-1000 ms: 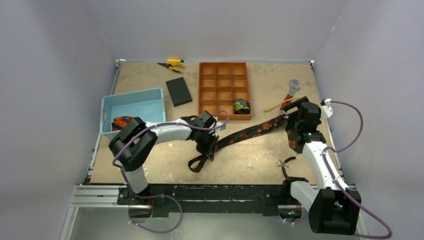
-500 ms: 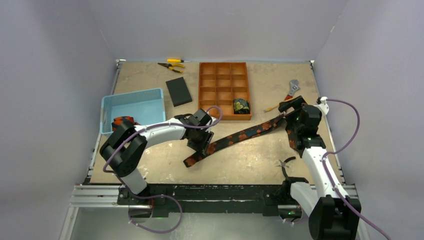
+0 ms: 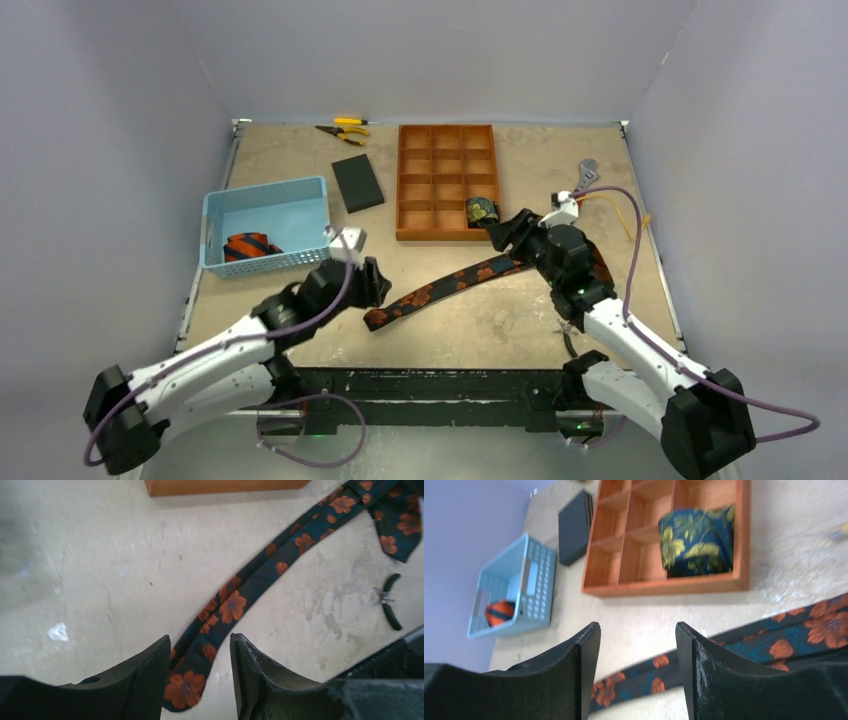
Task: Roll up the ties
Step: Flatten out the tie at the center of the board.
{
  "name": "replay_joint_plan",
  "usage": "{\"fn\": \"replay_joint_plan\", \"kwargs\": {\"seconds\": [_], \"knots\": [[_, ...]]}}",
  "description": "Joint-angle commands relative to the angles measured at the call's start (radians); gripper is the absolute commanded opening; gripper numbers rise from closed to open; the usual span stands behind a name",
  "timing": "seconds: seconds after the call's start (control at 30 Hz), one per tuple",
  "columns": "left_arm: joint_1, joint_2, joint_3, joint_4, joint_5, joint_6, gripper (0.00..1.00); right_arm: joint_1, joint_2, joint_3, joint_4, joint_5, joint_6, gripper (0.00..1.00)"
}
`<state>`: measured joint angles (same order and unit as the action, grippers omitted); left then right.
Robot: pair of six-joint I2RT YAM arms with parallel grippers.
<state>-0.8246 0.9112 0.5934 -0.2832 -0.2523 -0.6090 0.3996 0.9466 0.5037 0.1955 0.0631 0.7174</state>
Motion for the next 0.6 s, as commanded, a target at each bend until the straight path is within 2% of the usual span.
{"fn": "replay_joint_plan", "kwargs": {"seconds": [0.0, 0.13, 0.27, 0.43, 0.57], "knots": [[-0.108, -0.253, -0.247, 0.194, -0.127, -0.273, 0.47, 0.032, -0.028, -0.098, 0.084, -0.083, -0.064, 0.58], [-0.166, -0.286, -0.293, 0.148, -0.142, -0.354, 0.46, 0.033, -0.021, -0.164, 0.079, -0.122, -0.062, 0.56], [-0.176, -0.264, -0.255, 0.082, -0.140, -0.378, 0.43, 0.032, 0.000, -0.229, 0.145, -0.183, -0.019, 0.54], [-0.176, -0.271, -0.242, 0.112, -0.101, -0.356, 0.40, 0.033, 0.077, -0.299, 0.249, -0.203, 0.032, 0.50], [-0.176, -0.215, -0.256, 0.150, -0.034, -0.341, 0.36, 0.034, 0.150, -0.319, 0.340, -0.179, 0.086, 0.48]]}}
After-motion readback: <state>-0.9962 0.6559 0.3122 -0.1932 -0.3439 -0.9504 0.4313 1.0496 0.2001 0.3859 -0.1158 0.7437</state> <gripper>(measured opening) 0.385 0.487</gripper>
